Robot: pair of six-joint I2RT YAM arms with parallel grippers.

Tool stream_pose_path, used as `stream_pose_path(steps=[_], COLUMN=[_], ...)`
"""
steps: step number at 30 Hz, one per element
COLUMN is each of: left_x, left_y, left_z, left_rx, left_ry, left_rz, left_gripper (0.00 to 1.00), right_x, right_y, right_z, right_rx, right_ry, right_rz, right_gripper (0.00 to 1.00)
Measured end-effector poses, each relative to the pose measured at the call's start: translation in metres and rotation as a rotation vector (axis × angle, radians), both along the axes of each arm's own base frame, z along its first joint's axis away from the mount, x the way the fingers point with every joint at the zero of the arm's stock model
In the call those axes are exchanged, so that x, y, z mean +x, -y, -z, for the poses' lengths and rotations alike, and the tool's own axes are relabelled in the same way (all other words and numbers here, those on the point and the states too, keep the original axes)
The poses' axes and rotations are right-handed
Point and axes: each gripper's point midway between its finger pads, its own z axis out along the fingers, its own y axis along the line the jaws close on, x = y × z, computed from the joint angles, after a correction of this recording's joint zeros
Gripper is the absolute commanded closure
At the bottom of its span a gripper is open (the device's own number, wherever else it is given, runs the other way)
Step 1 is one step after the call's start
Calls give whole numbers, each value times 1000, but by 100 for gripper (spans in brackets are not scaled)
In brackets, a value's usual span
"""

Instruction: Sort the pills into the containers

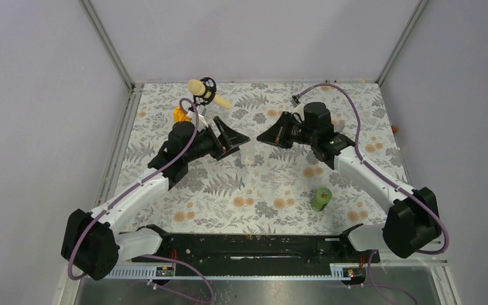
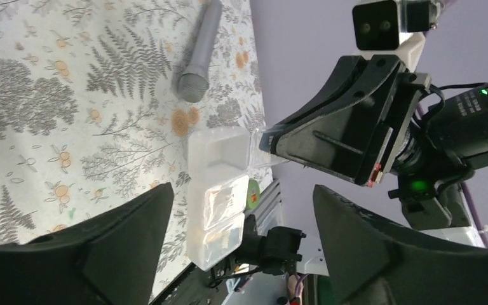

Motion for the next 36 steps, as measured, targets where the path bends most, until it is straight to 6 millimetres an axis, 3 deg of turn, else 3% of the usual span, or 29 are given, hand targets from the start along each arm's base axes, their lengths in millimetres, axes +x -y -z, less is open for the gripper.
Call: stream_pose_path(steps=[6, 14, 27, 29, 33, 36], left_x=[8, 12, 16, 16, 17, 18], left_y=[-16, -37, -48, -49, -52, -56], left_z=[11, 27, 41, 42, 43, 42], left_rx=[117, 264, 405, 417, 440, 458], left_ry=[-11, -4, 27, 32, 34, 38], left_rz=[-44, -65, -45, -40, -34, -39], left_gripper=[13, 14, 14, 14, 14, 14], right_x=[-9, -14, -8, -7, -3, 1], right_y=[5, -1, -13, -12, -11, -8], right_z=[32, 97, 173, 183, 196, 197], right_rx=[-117, -200, -218, -237, -278, -313], right_ry=[-39, -132, -120, -115, -106, -86], right_rz=[-64, -189, -307, -324, -353, -351], right_gripper=[100, 100, 99, 89, 46, 31])
